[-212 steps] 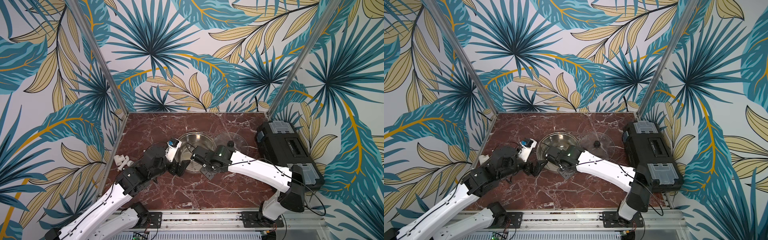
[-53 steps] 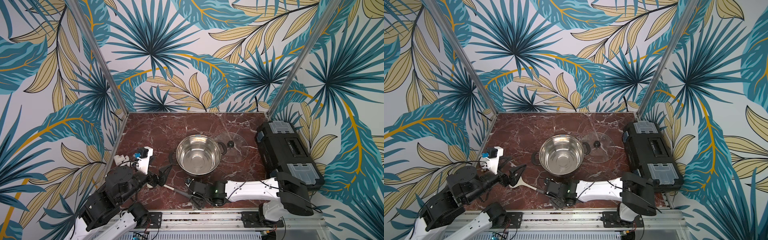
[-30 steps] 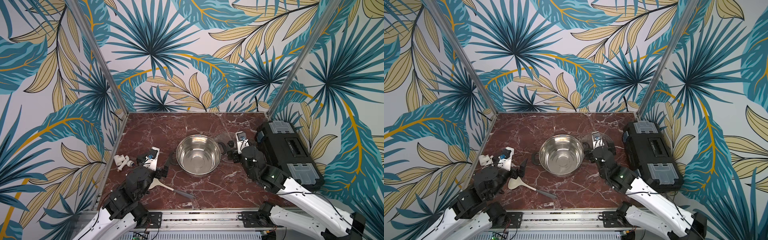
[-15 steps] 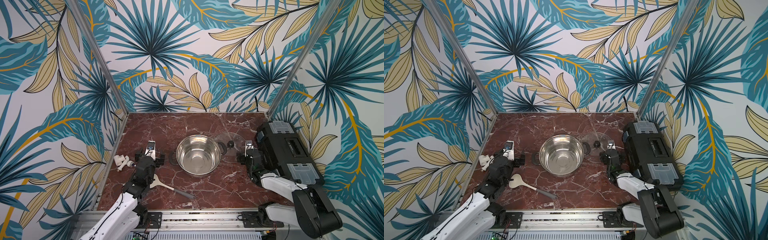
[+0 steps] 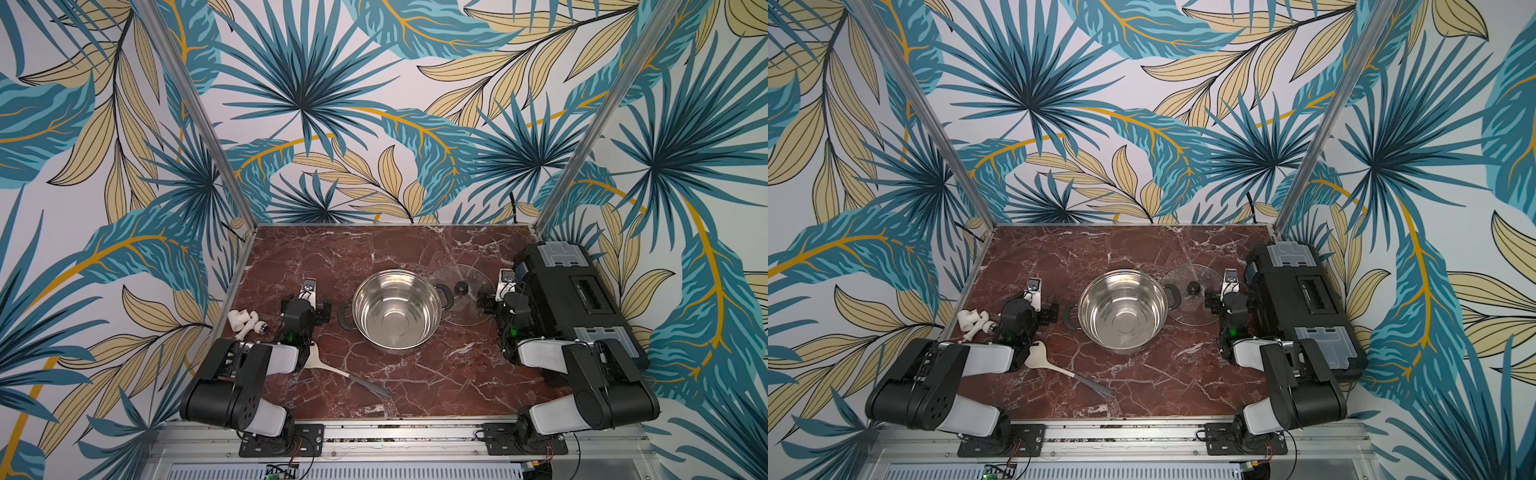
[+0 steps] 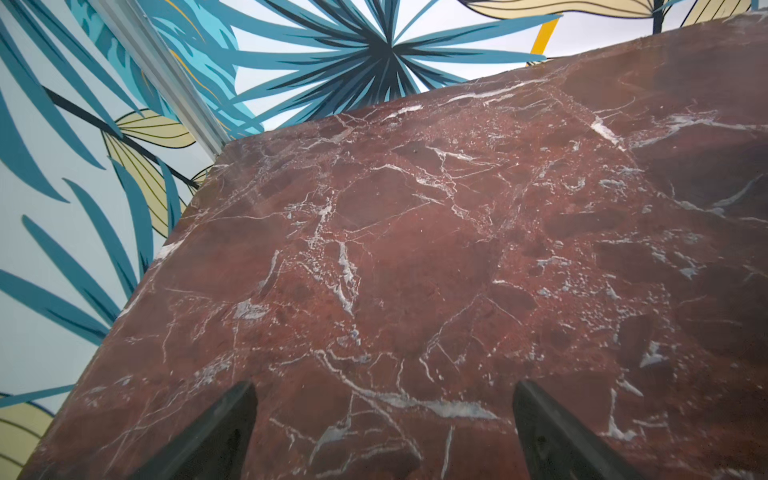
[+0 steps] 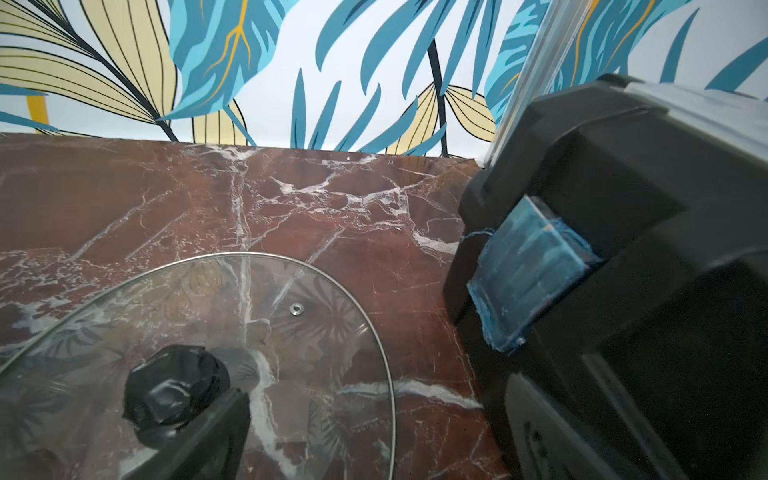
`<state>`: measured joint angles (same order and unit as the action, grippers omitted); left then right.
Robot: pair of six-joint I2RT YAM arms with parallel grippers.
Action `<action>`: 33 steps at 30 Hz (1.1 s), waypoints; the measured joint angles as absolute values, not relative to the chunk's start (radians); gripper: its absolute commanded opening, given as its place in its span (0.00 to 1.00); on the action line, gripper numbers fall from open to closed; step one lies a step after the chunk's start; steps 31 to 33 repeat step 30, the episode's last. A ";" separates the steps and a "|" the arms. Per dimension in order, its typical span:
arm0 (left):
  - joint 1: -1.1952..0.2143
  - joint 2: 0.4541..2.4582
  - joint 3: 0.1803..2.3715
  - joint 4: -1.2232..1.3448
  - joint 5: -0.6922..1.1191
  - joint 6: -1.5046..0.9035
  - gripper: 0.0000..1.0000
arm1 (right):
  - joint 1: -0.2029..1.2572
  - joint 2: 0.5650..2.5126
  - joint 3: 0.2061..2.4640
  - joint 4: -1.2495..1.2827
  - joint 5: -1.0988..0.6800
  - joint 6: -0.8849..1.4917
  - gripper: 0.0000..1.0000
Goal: Stir the soup with a spoon
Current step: Reset both arms
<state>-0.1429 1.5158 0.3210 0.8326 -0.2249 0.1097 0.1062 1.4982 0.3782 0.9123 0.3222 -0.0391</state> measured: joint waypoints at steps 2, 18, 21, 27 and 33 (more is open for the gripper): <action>-0.139 1.528 0.321 0.857 -0.211 0.112 1.00 | 0.099 1.512 0.378 0.898 0.289 -0.031 0.99; -0.055 1.524 0.385 0.821 -0.088 0.070 1.00 | 0.057 1.514 0.396 0.881 0.214 0.011 1.00; -0.055 1.524 0.385 0.820 -0.088 0.070 1.00 | 0.057 1.514 0.396 0.881 0.212 0.012 0.99; -0.055 1.524 0.385 0.818 -0.088 0.070 1.00 | 0.057 1.514 0.396 0.881 0.212 0.012 0.99; -0.055 1.524 0.385 0.817 -0.088 0.070 1.00 | 0.057 1.514 0.396 0.881 0.212 0.012 1.00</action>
